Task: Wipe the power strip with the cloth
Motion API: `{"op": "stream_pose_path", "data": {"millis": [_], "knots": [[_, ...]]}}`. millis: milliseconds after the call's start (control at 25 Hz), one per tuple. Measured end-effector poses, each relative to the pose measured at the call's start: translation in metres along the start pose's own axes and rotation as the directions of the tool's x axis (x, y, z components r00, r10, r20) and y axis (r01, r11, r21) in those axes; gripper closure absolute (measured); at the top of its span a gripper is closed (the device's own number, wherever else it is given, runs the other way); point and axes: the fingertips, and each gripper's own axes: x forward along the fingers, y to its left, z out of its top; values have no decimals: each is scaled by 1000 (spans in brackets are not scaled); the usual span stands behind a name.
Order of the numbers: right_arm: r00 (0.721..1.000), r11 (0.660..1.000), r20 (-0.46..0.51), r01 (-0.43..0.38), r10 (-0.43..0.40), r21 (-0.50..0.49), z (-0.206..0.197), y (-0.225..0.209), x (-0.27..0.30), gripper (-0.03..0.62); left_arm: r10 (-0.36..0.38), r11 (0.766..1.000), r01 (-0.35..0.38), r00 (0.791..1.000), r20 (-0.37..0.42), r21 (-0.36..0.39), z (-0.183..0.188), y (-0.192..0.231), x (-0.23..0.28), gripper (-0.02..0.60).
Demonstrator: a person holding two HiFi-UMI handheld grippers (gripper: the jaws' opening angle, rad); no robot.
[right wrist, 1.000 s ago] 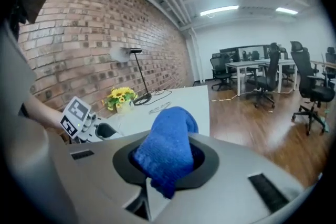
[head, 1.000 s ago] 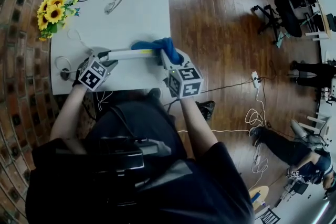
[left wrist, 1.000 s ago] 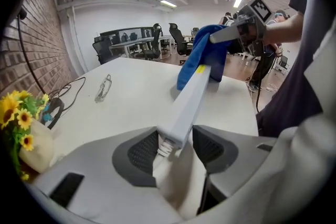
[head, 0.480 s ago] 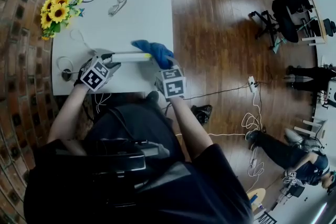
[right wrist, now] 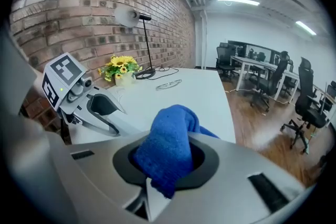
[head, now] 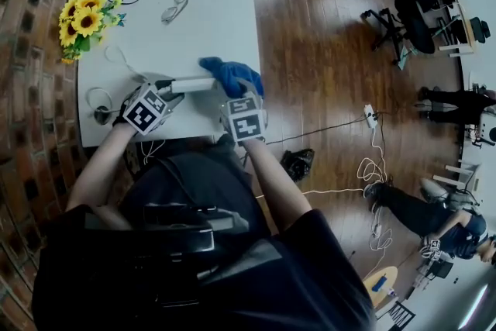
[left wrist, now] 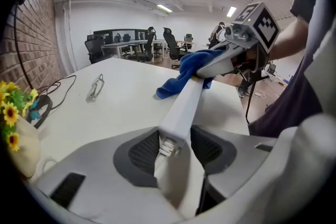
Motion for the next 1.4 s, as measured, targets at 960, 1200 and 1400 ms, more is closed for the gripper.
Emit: {"op": "stream_pose_path", "data": {"millis": [960, 1200, 1400], "knots": [[997, 946, 76, -52, 29, 320, 5, 30, 1, 546, -22, 999, 23, 1000, -13, 25, -2, -4, 2, 400], [993, 955, 66, -117, 103, 272, 11, 62, 10, 546, -33, 999, 33, 999, -12, 18, 0, -4, 1, 400], [991, 973, 50, -130, 123, 189, 14, 83, 18, 546, -42, 999, 42, 999, -9, 6, 1, -4, 2, 400]]}}
